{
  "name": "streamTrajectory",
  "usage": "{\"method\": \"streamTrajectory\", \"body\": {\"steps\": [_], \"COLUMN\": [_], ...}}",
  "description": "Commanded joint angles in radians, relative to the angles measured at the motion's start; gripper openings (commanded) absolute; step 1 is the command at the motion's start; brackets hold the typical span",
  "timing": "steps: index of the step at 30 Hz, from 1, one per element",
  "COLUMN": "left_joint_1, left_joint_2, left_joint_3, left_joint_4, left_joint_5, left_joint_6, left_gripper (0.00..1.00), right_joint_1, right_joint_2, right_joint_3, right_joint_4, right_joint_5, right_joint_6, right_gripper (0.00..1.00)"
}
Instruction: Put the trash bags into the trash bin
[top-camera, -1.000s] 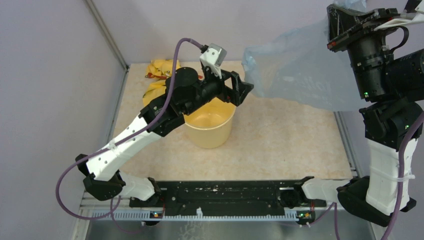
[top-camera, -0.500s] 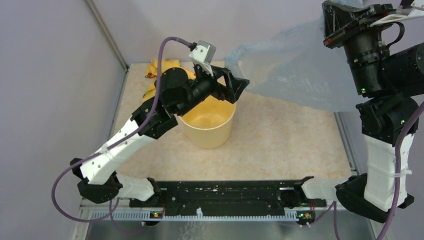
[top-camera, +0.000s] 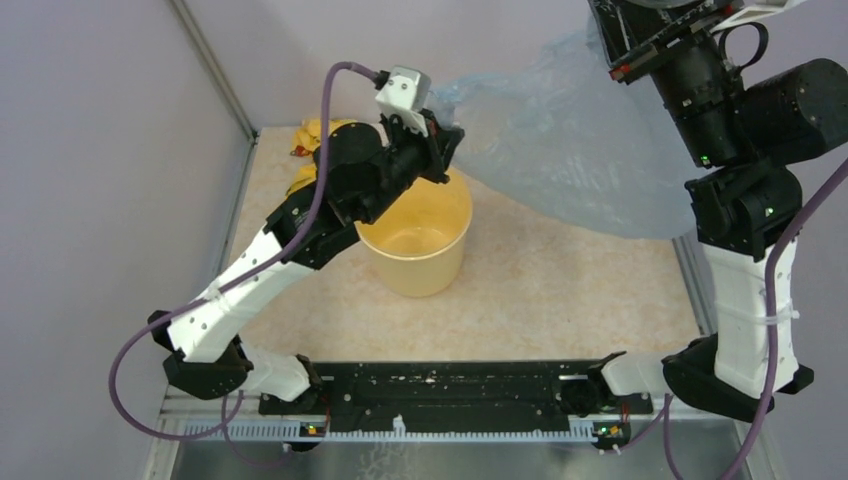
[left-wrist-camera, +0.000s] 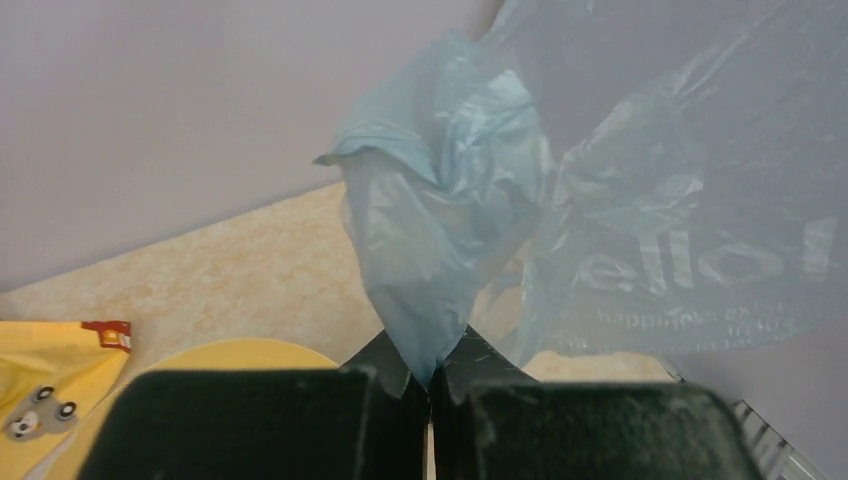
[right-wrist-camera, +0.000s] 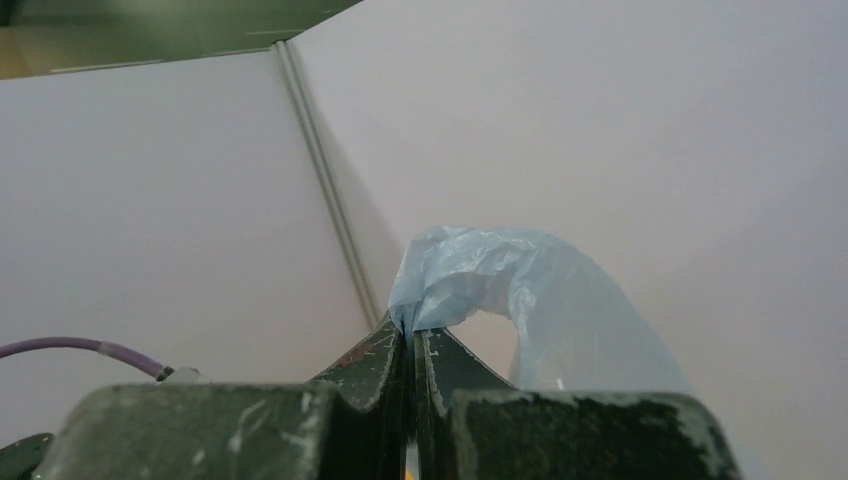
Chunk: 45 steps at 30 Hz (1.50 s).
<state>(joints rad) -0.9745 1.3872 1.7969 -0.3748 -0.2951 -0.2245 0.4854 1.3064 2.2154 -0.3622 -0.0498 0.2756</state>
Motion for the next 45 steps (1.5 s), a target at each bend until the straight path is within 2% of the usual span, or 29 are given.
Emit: {"method": "streamTrajectory", "body": {"steps": [1,7,10,14,21,27,31,39,45], "left_joint_1": [-0.001,-0.001,-0.001,-0.001,-0.001,-0.001,-0.001,-0.001,-0.001], "left_joint_2": [-0.095,-0.169,-0.193,-0.21,-0.296,-0.307,-0.292,-0.286,-0.294], "left_joint_3": [0.044,0.05,0.058,0.071,-0.031,-0.037,0.043,0.141,0.077], "left_joint_4": [0.011,-0.025,-0.026,-0.044,-0.073,-0.136,-0.195,-0.204,-0.203], "left_joint_5": [-0.107,-0.229,-0.253,-0.297,-0.402,-0.381,-0.351,-0.19,-0.237], "left_joint_6": [0.046,0.097,0.121,0.14,0.112,0.07,0.05,0.03,0.017], "left_gripper": [0.0,0.0,0.0,0.0,0.0,0.0,0.0,0.0,0.0], "right_joint_1": [-0.005,0.032,0.099,0.129,0.171,0.253,0.275,0.32,0.325], "right_joint_2": [0.017,0.064,0.088,0.125,0.172,0.247,0.277,0.244,0.242], "right_joint_3": [0.002,-0.018,-0.004,0.024,-0.051,0.024,0.077,0.093,0.058], "right_joint_4": [0.194,0.351,0.376,0.398,0.422,0.368,0.333,0.356,0.322], "right_joint_5": [-0.136,-0.161,-0.129,-0.131,-0.143,-0.122,-0.118,-0.109,-0.091], "right_joint_6": [0.168,0.291,0.263,0.289,0.35,0.31,0.303,0.276,0.264], "right_gripper": [0.0,0.0,0.0,0.0,0.0,0.0,0.0,0.0,0.0]}}
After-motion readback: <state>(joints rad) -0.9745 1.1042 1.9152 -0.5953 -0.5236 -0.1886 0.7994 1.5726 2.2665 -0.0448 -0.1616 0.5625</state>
